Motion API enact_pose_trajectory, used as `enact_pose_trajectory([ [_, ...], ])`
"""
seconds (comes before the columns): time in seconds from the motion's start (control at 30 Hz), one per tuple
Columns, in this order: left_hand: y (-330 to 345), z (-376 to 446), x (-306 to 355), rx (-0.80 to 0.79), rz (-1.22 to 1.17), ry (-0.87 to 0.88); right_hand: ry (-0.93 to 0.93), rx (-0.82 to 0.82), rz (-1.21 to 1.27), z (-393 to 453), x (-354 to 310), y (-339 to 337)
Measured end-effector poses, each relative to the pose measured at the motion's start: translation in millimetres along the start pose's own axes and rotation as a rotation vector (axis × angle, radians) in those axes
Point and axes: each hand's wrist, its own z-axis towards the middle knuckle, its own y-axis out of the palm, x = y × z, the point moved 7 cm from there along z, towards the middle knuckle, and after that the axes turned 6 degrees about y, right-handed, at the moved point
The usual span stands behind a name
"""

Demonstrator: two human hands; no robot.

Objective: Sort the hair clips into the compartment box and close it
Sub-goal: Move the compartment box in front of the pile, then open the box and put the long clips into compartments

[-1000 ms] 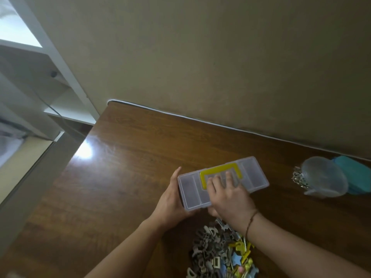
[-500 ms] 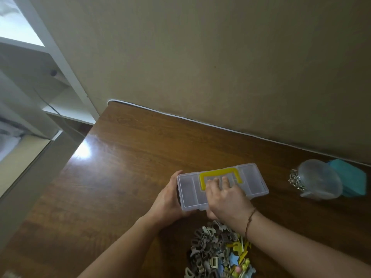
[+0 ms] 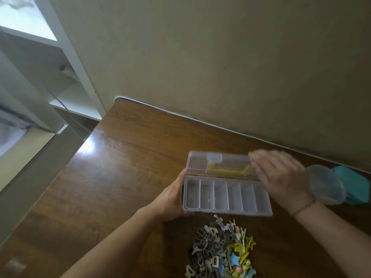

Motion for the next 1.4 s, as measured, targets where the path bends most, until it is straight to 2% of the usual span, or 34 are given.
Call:
enact_pose_trajectory([
  [0.07,-1,1,3,-0.029,0.006,0.011,0.193,-0.028,0.011,20,20,18],
  [0.17,3,-2,-1,-0.018,-0.026,0.01,0.447,-0.387,0.016,12,43,78],
  [0.2,5,-3,-4,-0.008,-0.032,-0.007,0.507,-0.449,0.067,2,46,89],
  [0.23,7,-4,-8,-0.007,-0.032,-0.022,0.564,-0.422,0.138,-7,48,89],
  [0.3,10,-4,-11,-0.016,-0.039,-0.018,0.643,-0.169,0.276,-28,44,62],
  [0.37,13,-5,-12,-0.023,-0.045,0.016,0.586,0.136,0.333,-56,23,18],
  [0.4,14,-5,-14,-0.018,-0.039,0.025,0.496,0.206,0.354,-71,4,4],
  [0.43,14,-5,-16,-0.01,-0.031,0.034,0.384,0.207,0.396,-86,-19,-4],
  [0.47,14,-4,-18,-0.001,-0.021,0.047,0.285,0.144,0.454,-100,-41,-2],
  [0.53,16,-5,-20,0.013,0.014,0.081,0.169,-0.085,0.535,-120,-70,17],
  [0.6,18,-7,-17,0.041,0.052,0.123,0.141,-0.287,0.514,-132,-89,39],
  [0.67,21,-11,-14,0.089,0.102,0.182,0.145,-0.363,0.458,-137,-100,52],
  [0.73,24,-15,-14,0.136,0.161,0.228,0.166,-0.381,0.429,-143,-107,59],
  [0.93,30,-24,-12,0.196,0.191,0.35,0.143,-0.275,0.286,-158,-115,60],
  [1.13,39,-34,-8,0.217,0.294,0.411,0.229,-0.441,0.006,-168,-114,41],
  [1.2,43,-38,-6,0.222,0.345,0.425,0.245,-0.449,-0.044,-173,-114,36],
  [1.33,44,-42,-5,0.232,0.395,0.379,0.34,-0.584,-0.013,-181,-108,41],
  [1.4,45,-44,-2,0.232,0.359,0.347,0.402,-0.597,0.042,-188,-102,41],
])
